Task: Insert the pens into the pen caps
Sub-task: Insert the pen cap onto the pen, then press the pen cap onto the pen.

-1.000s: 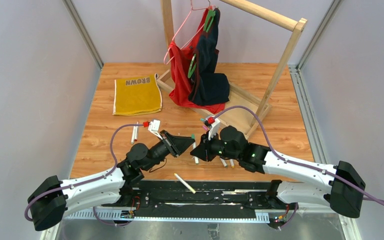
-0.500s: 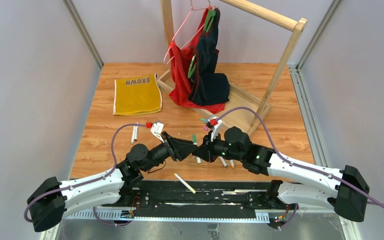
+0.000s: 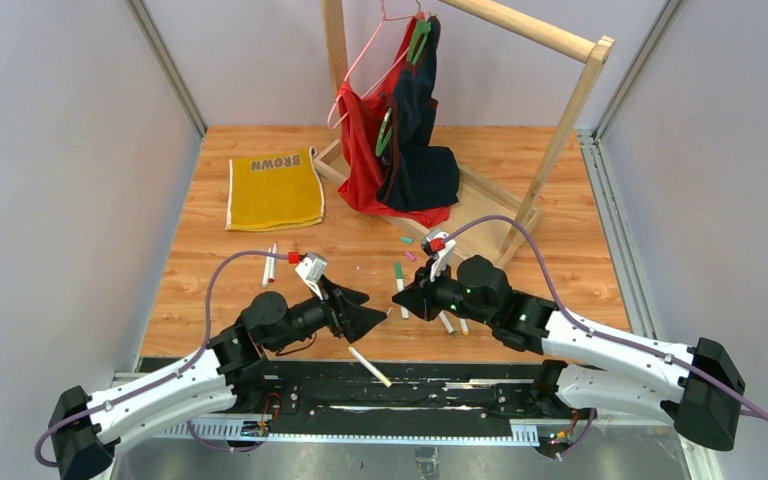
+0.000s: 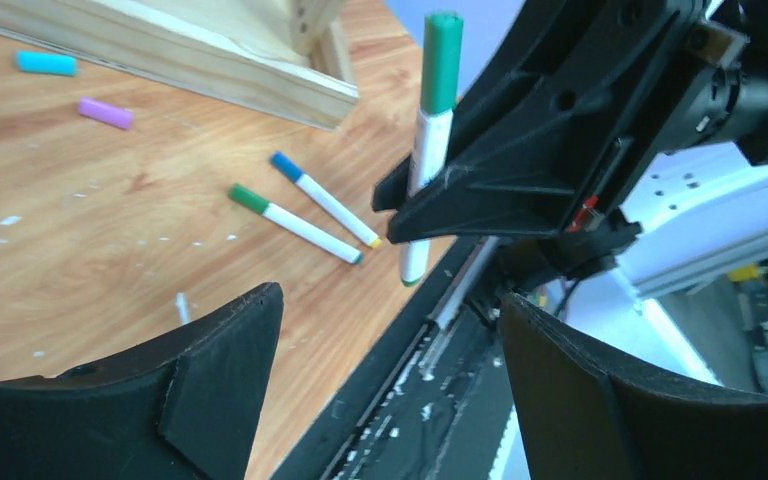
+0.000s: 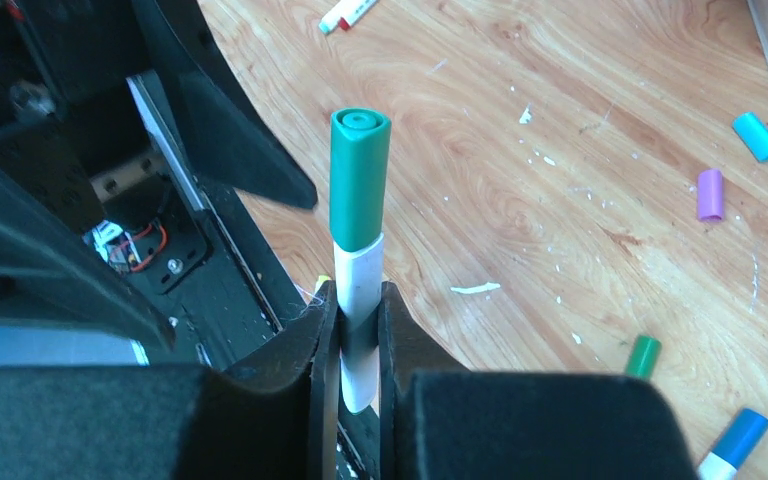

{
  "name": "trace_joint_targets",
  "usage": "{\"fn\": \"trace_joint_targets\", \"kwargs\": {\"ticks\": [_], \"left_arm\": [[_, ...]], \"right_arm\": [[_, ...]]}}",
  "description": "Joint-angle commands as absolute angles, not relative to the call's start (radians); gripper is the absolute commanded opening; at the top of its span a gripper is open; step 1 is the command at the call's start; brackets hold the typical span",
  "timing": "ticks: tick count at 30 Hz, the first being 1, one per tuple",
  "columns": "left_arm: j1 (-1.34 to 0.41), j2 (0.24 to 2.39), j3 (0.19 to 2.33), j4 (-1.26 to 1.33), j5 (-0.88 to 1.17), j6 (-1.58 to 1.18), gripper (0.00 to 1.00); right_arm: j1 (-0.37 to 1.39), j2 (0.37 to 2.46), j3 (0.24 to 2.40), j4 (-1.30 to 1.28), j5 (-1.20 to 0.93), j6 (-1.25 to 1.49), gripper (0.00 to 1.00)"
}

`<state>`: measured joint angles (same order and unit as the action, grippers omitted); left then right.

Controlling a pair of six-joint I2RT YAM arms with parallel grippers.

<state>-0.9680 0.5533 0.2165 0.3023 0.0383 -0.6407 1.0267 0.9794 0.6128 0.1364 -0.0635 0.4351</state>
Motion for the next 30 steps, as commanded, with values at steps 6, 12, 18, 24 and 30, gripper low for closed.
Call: {"fn": "trace_joint_targets", "kwargs": {"ticks": [6,12,18,24,30], "left_arm": [[-0.723,0.602,0.398,0.034,0.243,-0.448,0.84],[-0.546,0.7,0.32,0.333,0.461,-0.545,0.84],[-0.538,0.685,0.281,0.418,0.474,-0.467,0.83],[-0.571,0.675,0.278,0.426,0.534,-0.44,0.82],[-0.673,0.722,0.288,0.426,0.553,-0.404,0.8]], "right_arm": [[1.014,0.928,0.519,0.167,-0.08,0.373,0.01],[1.015,0.914,0.461,0.223,-0.142,0.349,0.01],[1.018,0.959,0.448,0.243,-0.279,0.316,0.01],[1.062,1.031,0.467,0.265,-0.324,0.284,0.01],[1.088,1.069,0.494,0.272,-0.328,0.274,0.01]]}}
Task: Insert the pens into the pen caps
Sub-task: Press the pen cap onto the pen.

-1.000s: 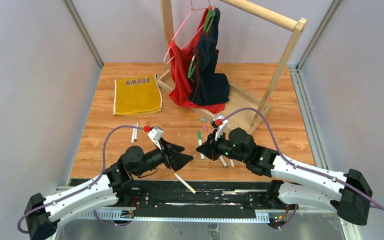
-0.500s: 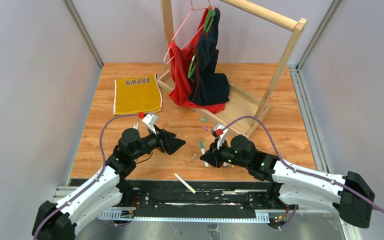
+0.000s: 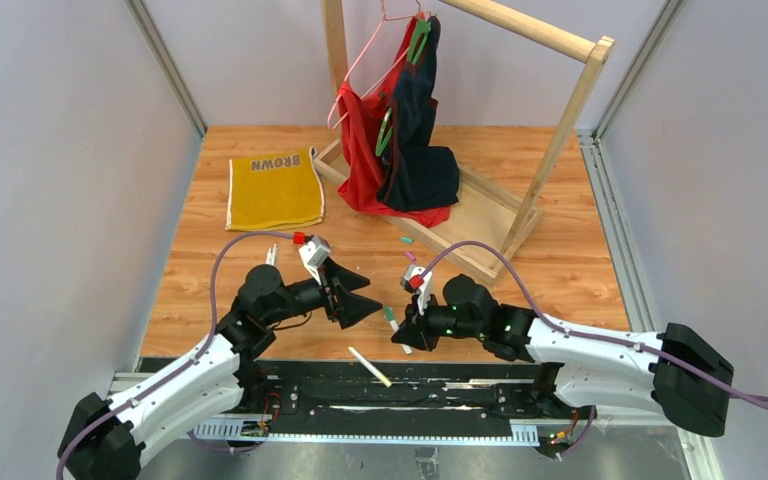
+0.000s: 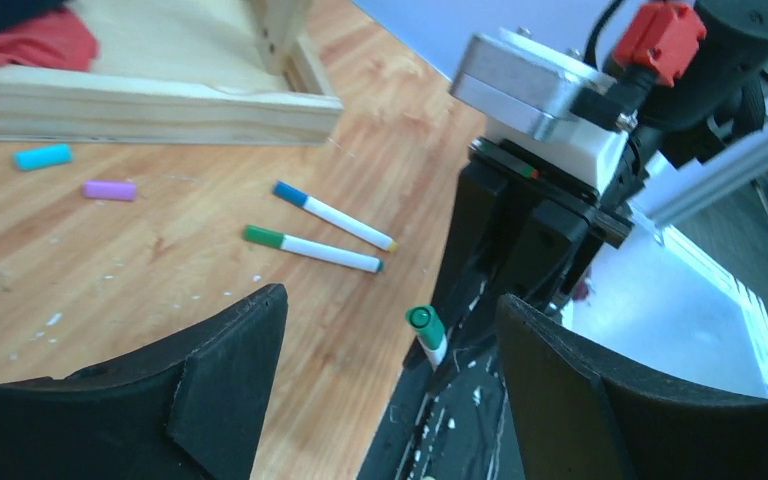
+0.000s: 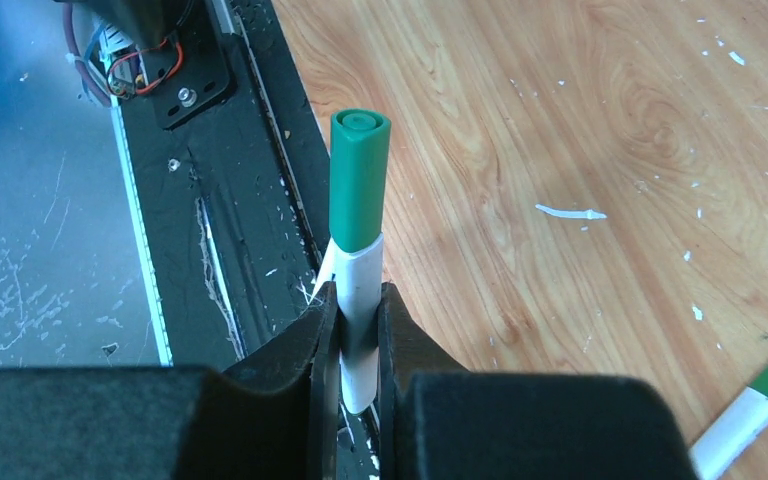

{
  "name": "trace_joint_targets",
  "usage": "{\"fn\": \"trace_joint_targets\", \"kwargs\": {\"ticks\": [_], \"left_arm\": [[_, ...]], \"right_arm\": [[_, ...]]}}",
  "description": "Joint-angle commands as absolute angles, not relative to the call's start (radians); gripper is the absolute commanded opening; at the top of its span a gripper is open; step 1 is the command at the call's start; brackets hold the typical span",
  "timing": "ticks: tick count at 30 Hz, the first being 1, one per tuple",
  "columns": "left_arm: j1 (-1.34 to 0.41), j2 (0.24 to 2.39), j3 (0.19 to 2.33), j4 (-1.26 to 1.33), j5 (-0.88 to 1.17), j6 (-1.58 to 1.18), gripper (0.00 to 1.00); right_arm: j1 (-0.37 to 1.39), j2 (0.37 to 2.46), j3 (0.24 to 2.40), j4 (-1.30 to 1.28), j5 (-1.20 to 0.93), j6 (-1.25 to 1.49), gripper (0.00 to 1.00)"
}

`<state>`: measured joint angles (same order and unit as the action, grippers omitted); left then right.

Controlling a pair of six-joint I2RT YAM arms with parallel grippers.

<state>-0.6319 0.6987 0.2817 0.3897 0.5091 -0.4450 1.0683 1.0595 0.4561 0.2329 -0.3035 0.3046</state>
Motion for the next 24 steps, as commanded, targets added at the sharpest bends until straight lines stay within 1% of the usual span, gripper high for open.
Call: {"fn": "trace_joint_targets", "kwargs": {"ticks": [1,11,16,24], "left_arm": [[-0.683,0.73,0.288,0.426,0.552,-0.398,0.79],[-0.721,0.8,0.304,0.426,0.535,-0.39,0.71],[-0.75,0.825,0.311,0.427,0.537,-0.378,0.64],[-0.758,0.828,0.303,0.427,0.546,-0.38,0.42]], "right_arm": [[1.09,1.071,0.497,0.27,-0.328,0.273,0.01],[1.113,1.1,0.526,0.264,-0.35,0.259,0.01],[1.118,1.115,0.539,0.259,-0.336,0.256,0.01],[1.118,1.117,0.549,0.246,-0.313,0.253,0.01]]}}
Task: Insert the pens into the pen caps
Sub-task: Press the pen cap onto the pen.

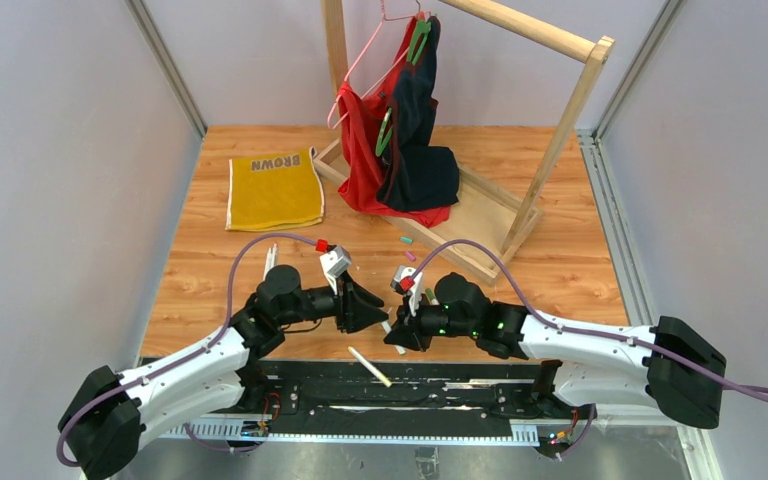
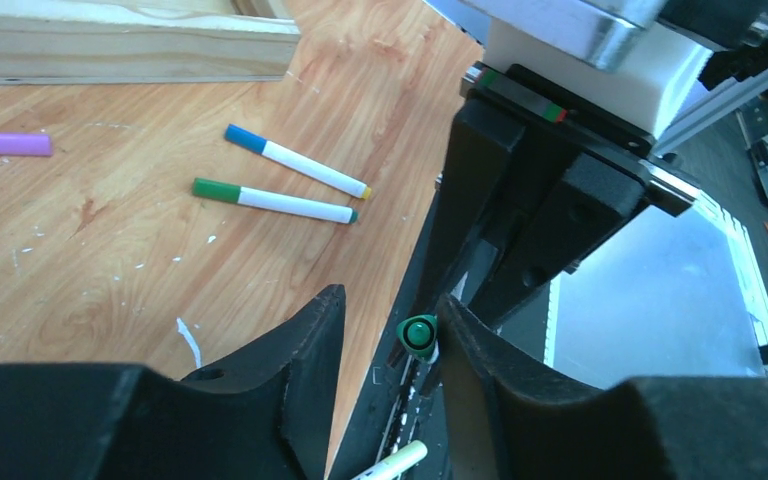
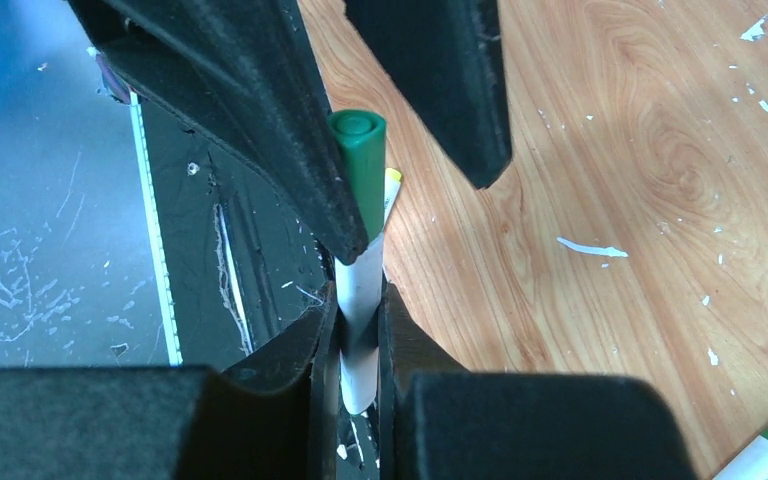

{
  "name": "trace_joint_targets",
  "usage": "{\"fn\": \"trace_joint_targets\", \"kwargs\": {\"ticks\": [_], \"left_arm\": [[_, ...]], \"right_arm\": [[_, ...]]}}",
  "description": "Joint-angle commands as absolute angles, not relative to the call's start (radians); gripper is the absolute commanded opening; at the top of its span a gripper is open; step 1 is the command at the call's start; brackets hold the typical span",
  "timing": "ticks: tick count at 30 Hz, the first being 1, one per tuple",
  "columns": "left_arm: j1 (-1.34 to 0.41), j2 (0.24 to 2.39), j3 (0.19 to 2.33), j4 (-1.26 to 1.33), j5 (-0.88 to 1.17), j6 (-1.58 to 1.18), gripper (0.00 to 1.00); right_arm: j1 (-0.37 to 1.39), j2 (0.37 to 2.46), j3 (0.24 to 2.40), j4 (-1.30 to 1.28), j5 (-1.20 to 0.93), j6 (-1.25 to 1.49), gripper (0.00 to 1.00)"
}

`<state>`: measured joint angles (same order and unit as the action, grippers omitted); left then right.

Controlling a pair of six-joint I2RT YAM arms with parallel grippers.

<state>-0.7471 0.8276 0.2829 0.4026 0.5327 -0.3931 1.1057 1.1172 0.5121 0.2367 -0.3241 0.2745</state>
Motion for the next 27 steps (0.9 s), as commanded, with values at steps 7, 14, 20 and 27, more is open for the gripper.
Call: {"fn": "trace_joint_targets", "kwargs": {"ticks": [7,14,20,27], "left_arm": [[-0.762,0.837,0.277,0.478,0.584,-0.413,0.21],[-0.767,0.832,0.237,0.546,0.617,-0.5,0.04],[-0.774,0.813,0.213,0.557,0.644,-0.557,0.0],[-0.783,0.795,0.18,0.556,0.684,-0.637,0.0]], "right_arm": [[1.118,1.125,0.562,0.231,-0.279,0.258,0.01],[1.118,1.14,0.585,0.228,-0.234,0.258,0.01],[1.118,1.146,0.596,0.241,-0.217,0.254,0.01],[1.118,1.124,0.595,0.244,-0.187,0.239,0.01]]}}
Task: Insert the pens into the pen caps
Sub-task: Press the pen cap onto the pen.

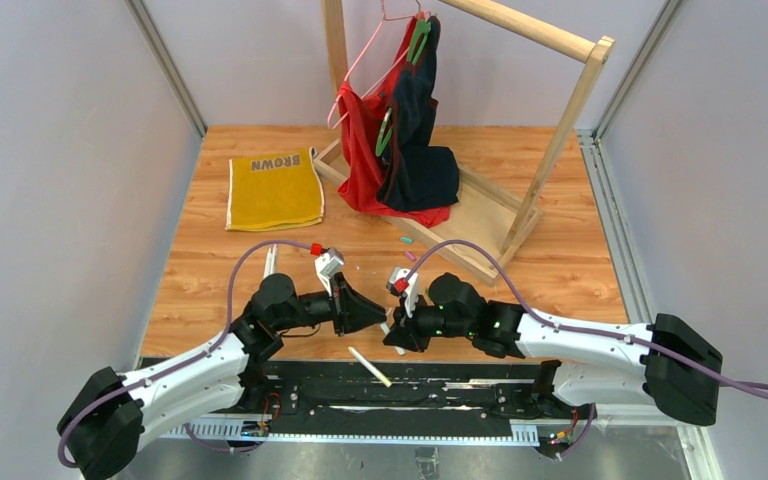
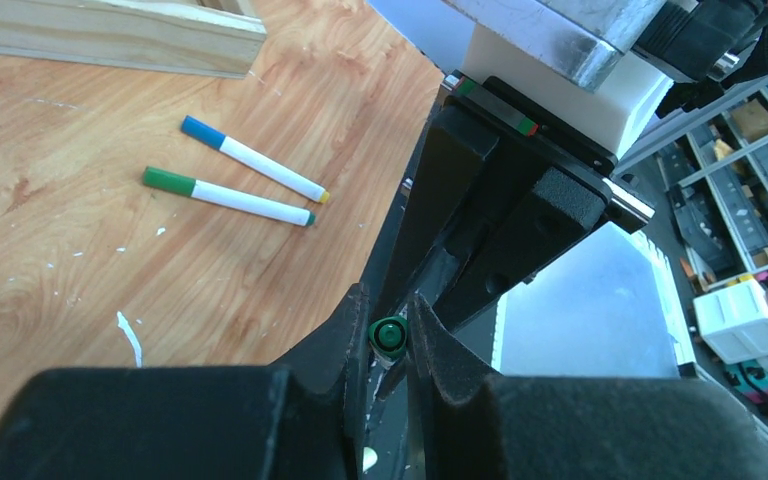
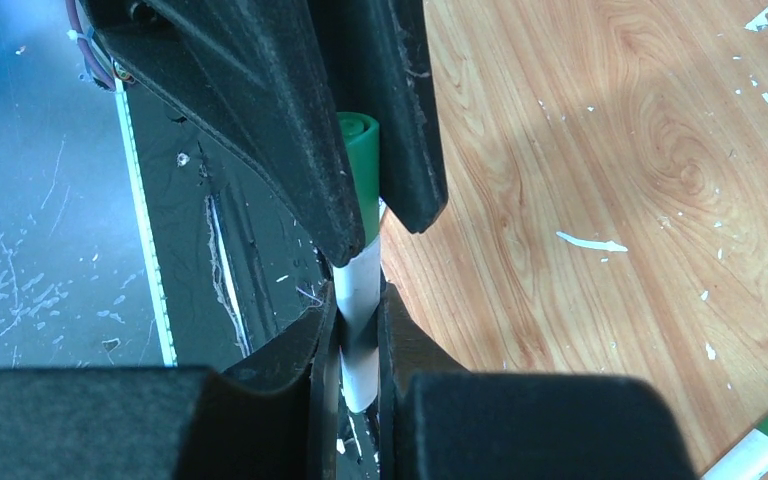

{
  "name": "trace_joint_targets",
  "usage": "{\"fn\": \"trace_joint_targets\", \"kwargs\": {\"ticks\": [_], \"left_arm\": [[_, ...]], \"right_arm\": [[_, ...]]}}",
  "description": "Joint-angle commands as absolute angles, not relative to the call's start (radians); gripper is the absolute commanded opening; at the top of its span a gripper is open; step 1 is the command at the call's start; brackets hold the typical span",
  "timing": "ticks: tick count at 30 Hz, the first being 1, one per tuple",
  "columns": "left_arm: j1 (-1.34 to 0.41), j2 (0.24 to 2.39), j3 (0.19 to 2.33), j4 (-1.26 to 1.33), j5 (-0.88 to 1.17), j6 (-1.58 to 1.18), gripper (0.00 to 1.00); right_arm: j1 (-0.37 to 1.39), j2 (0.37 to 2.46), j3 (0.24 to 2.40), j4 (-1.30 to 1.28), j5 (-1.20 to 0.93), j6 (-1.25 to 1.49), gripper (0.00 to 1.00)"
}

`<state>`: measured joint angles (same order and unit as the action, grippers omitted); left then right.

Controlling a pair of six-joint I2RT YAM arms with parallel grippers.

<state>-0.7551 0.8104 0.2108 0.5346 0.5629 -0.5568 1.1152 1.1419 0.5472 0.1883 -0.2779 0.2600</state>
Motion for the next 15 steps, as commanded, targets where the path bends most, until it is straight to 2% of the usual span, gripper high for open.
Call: {"fn": "trace_joint_targets", "kwargs": {"ticks": [1,15], "left_arm": [[-0.786,0.795,0.174,0.557,0.69,-0.648,0.0],[-0.893,0.801,0.137,0.557,0.632,-0.669,0.0]], "right_arm": [[1.118,1.12,0.595,0.242,-0.18,0.239,0.01],[1.118,1.079,0.609,0.257,-0.057,0.251,0.01]]}}
